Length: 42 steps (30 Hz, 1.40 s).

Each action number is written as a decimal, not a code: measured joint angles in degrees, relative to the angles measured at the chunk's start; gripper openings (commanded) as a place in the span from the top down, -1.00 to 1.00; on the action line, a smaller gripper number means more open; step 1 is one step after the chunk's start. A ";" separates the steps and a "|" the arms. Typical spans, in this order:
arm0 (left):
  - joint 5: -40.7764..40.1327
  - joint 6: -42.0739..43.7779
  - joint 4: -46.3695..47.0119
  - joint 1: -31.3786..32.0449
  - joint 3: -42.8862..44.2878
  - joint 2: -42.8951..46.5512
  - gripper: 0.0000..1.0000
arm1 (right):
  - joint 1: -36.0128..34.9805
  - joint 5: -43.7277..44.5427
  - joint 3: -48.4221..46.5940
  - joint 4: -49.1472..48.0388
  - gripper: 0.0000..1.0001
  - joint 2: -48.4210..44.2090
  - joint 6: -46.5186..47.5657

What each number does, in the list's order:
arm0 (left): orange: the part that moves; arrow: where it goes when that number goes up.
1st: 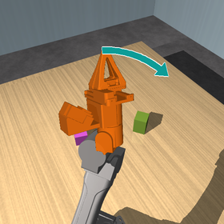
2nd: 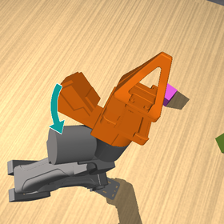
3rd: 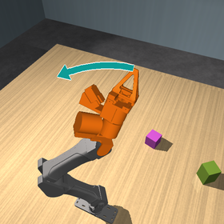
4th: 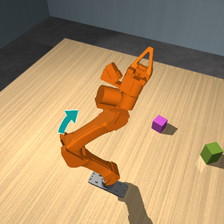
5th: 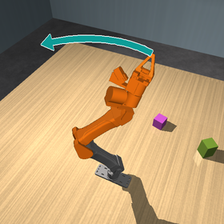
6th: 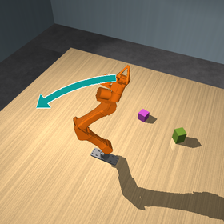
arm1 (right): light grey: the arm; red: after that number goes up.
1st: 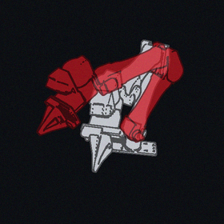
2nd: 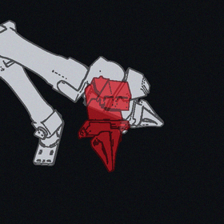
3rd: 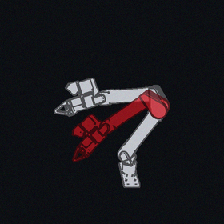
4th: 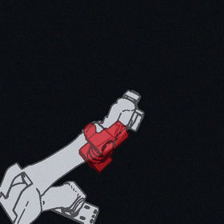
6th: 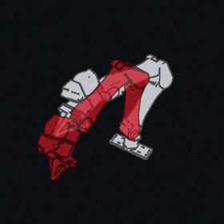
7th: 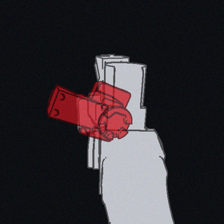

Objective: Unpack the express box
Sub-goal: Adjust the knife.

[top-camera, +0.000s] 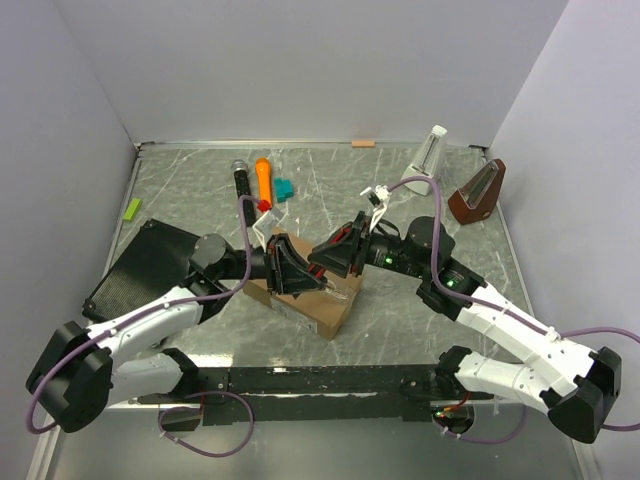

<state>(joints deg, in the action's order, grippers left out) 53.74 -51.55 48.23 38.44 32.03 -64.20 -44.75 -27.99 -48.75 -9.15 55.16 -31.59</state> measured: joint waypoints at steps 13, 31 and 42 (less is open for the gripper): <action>1.18 0.22 -0.90 -0.24 1.16 -0.24 0.99 | 0.00 -1.49 -1.09 3.10 0.02 0.61 0.66; 1.92 0.85 -2.93 -0.15 1.55 -1.05 0.98 | 0.15 -1.86 -2.38 1.84 1.00 3.19 -0.09; -0.94 6.86 -11.69 2.16 2.40 1.81 0.98 | -0.48 -0.90 1.68 1.36 1.00 -1.66 1.75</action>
<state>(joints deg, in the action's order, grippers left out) 52.80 -44.69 36.53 40.60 34.44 -62.39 -45.23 -28.88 -47.07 -7.79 53.49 -29.85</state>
